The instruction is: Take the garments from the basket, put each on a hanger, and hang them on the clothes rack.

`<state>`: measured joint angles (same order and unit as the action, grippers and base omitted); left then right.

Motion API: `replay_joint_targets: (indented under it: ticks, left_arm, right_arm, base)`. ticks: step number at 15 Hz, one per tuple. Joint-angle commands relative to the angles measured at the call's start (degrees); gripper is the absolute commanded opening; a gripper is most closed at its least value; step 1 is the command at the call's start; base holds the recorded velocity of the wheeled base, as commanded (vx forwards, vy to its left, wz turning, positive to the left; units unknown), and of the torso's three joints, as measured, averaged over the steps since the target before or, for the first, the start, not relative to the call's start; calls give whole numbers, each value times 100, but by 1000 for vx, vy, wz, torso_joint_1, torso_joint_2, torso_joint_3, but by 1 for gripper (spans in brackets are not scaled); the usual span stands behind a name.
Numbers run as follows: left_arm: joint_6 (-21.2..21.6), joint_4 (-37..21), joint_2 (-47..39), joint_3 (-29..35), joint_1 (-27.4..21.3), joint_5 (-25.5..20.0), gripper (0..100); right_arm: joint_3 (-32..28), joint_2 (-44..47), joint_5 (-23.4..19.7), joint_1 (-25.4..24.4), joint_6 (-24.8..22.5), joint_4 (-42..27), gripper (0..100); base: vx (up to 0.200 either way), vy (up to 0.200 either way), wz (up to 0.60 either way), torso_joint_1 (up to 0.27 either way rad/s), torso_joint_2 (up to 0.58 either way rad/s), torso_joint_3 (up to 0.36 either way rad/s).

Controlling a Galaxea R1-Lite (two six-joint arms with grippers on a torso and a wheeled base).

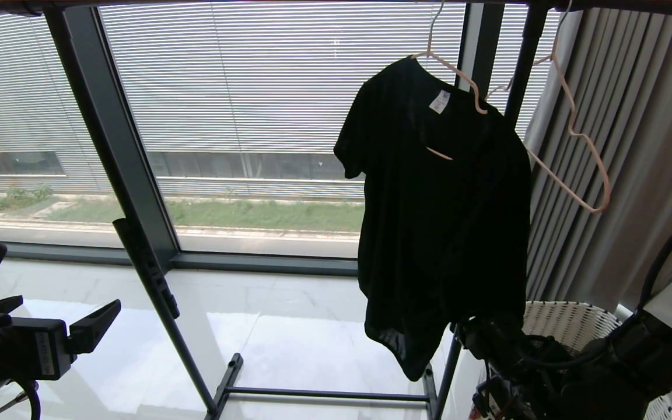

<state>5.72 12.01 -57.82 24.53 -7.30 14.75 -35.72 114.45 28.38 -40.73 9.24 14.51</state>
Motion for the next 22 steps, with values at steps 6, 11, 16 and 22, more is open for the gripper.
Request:
replay_joint_targets:
  ticks: [6, 11, 16, 22]
  left_arm:
    - [-9, 3, -370, 140, 1, 2, 100]
    - [-9, 3, -379, 140, 1, 2, 100]
    - [0, 3, -370, 193, 1, 2, 100]
    - [0, 3, -353, 272, 1, 2, 100]
  right_arm:
    - [-155, 175, -105, 4, 34, 8, 100]
    - [-146, 131, -280, -163, 25, -18, 100]
    - [47, 289, -131, -155, 34, -18, 100]
    - [56, 465, 124, -137, 95, -18, 100]
  base:
    - [0, 0, 0, 0, 0, 0]
    - [0, 0, 0, 0, 0, 0]
    - [0, 0, 0, 0, 0, 0]
    - [0, 0, 0, 0, 0, 0]
